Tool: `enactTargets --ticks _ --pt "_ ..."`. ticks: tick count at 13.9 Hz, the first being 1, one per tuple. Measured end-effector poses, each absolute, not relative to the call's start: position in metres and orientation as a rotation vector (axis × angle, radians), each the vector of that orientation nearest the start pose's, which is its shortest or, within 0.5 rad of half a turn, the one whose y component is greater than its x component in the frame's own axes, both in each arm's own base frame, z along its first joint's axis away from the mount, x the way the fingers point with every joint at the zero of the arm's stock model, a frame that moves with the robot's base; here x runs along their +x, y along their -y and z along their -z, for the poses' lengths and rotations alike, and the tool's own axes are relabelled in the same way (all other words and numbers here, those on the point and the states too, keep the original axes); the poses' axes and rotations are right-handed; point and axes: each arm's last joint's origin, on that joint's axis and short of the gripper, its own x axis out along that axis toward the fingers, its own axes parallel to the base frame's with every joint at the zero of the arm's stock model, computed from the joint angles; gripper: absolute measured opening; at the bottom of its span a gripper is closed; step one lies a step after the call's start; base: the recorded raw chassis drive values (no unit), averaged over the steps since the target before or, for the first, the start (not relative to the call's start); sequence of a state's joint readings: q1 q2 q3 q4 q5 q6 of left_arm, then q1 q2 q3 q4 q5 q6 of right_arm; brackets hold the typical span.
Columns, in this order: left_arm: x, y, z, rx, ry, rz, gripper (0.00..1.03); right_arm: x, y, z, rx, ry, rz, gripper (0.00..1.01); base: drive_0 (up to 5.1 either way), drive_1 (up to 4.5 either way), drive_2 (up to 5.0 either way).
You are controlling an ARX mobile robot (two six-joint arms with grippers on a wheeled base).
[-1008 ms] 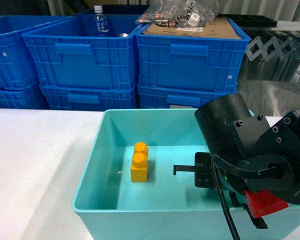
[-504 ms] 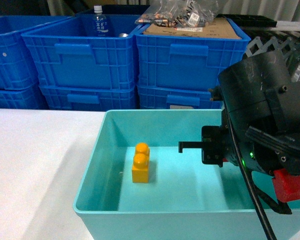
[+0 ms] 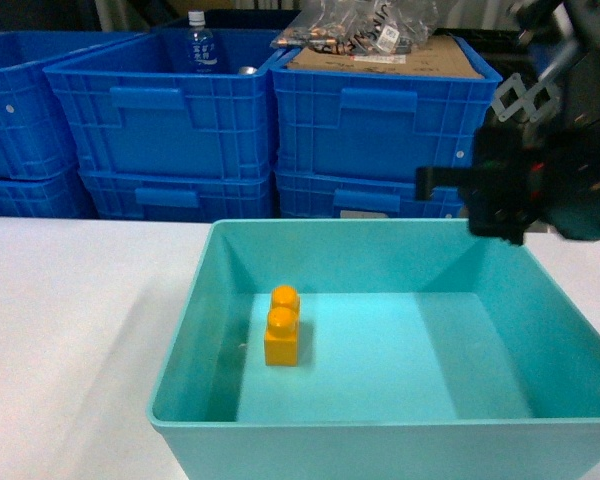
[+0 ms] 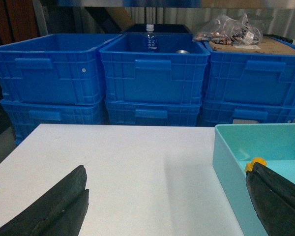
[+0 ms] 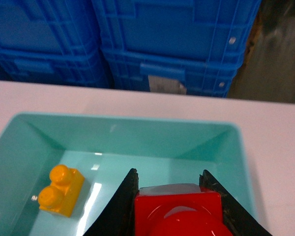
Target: Pick red block from blue box to shelf
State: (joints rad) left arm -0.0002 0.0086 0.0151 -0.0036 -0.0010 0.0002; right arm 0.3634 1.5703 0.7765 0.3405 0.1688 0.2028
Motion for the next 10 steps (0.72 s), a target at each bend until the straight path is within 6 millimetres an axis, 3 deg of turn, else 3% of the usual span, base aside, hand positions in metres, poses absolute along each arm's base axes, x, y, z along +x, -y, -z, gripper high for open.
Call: enactTargets --ticks 4,6,10 --pt "0.097 0.0 -0.168 0.001 0.003 0.0 0.98 0.243 -0.059 -0.247 0.026 -0.218 -0.095 0.29 0.0 0.0 0.0" --pt "0.097 0.0 -0.168 0.0 0.003 0.0 0.98 0.205 -0.034 -0.274 -0.03 -0.042 0.069 0.29 0.0 0.0 0.0" --pt "0.097 0.0 -0.168 0.0 0.003 0.0 0.98 0.161 -0.021 -0.254 -0.018 -0.062 0.199 0.29 0.0 0.0 0.0"
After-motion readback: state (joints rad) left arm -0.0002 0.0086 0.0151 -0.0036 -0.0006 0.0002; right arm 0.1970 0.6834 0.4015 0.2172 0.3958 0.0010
